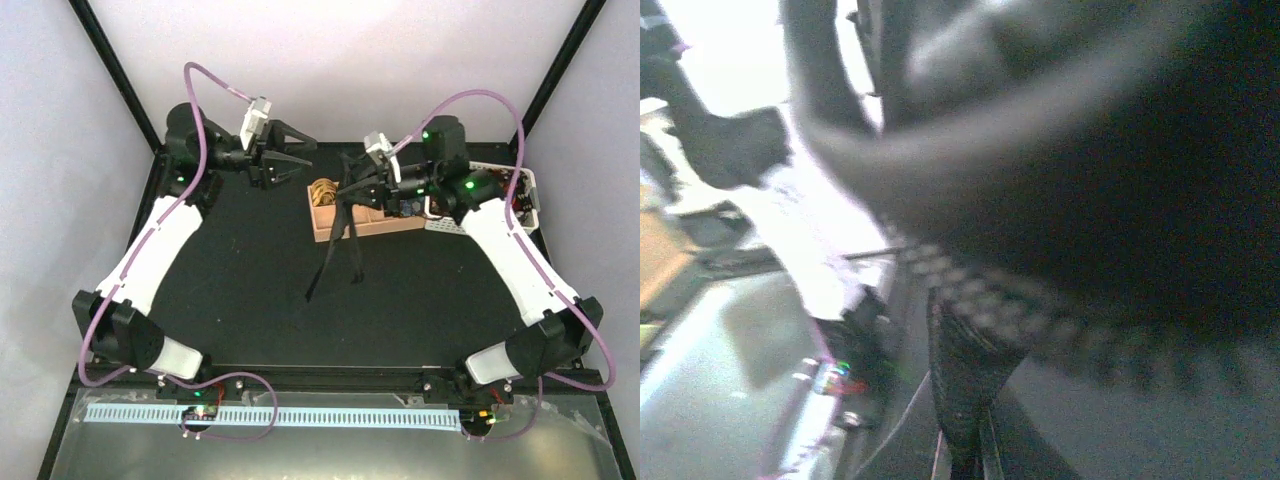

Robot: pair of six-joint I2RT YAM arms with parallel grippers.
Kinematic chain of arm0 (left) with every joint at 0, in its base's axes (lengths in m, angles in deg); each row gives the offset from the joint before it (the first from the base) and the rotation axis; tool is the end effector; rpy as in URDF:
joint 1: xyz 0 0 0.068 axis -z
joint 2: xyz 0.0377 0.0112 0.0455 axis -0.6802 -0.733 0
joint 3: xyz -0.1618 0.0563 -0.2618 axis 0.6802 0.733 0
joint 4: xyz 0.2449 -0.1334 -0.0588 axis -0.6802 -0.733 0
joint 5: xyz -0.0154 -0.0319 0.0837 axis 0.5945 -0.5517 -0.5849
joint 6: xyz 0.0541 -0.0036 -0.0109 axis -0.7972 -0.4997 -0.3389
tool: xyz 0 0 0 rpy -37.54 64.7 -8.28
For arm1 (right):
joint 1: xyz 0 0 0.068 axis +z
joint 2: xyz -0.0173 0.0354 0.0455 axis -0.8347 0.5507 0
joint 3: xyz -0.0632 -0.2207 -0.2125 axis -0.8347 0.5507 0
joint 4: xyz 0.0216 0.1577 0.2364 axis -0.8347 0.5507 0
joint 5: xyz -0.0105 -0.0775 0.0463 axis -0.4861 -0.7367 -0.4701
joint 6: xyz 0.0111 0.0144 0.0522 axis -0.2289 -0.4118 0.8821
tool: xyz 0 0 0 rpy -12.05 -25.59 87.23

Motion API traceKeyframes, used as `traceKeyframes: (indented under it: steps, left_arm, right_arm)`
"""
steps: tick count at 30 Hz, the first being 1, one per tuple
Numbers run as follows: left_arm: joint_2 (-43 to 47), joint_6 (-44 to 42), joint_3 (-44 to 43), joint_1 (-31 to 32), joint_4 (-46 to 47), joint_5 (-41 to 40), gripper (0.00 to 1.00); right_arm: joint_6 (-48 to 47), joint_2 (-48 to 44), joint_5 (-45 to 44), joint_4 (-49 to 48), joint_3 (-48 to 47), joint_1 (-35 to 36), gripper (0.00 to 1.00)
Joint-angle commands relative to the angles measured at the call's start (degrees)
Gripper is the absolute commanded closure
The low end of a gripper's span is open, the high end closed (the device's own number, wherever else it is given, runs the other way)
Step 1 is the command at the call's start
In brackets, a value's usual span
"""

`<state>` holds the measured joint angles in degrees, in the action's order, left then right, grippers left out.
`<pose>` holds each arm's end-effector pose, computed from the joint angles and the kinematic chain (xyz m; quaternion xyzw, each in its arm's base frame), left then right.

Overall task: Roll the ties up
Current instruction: Pass from the left arm to the right, then put down the tie at the center of the board.

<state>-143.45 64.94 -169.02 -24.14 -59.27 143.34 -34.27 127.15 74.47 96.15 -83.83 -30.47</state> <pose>0.3063 -0.1427 0.5095 0.4736 0.4893 -0.5881 0.4364 0.2795 0.1770 0.4586 -0.5084 0.5447 0.5572 0.3665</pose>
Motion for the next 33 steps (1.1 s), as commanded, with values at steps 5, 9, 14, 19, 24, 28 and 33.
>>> traceKeyframes:
  steps: [5,9,14,19,24,28,33]
  left_arm:
    - [7.7,-23.3,9.2,-11.1,-28.0,-7.9,0.21]
    - [9.3,-30.8,11.8,-16.1,-36.3,-11.4,0.17]
    - [9.7,-33.2,15.5,-21.9,-38.2,-11.1,0.17]
    - [10.0,-35.6,16.0,-25.2,-41.4,-12.6,0.17]
    - [12.8,-40.2,17.1,-27.1,-46.9,-17.2,0.17]
    - [13.8,-50.1,15.9,-27.8,-56.9,-21.5,0.12]
    - [9.8,-65.9,14.7,-26.7,-69.2,-26.9,0.11]
  right_arm:
    - [-34.0,3.3,-28.2,54.9,-19.9,-7.3,0.99]
    - [-38.9,0.9,-38.5,62.5,-23.1,-13.0,0.99]
    - [-46.0,-1.6,-47.6,62.5,-18.6,-11.1,0.99]
    - [-47.5,9.6,-44.8,60.5,-18.3,-0.3,0.99]
    - [-45.0,28.2,-41.7,56.8,-28.2,13.2,0.69]
    - [-41.1,36.4,-36.5,61.0,-40.0,13.4,0.0]
    - [-40.6,28.6,-31.3,58.4,-28.3,5.5,0.05]
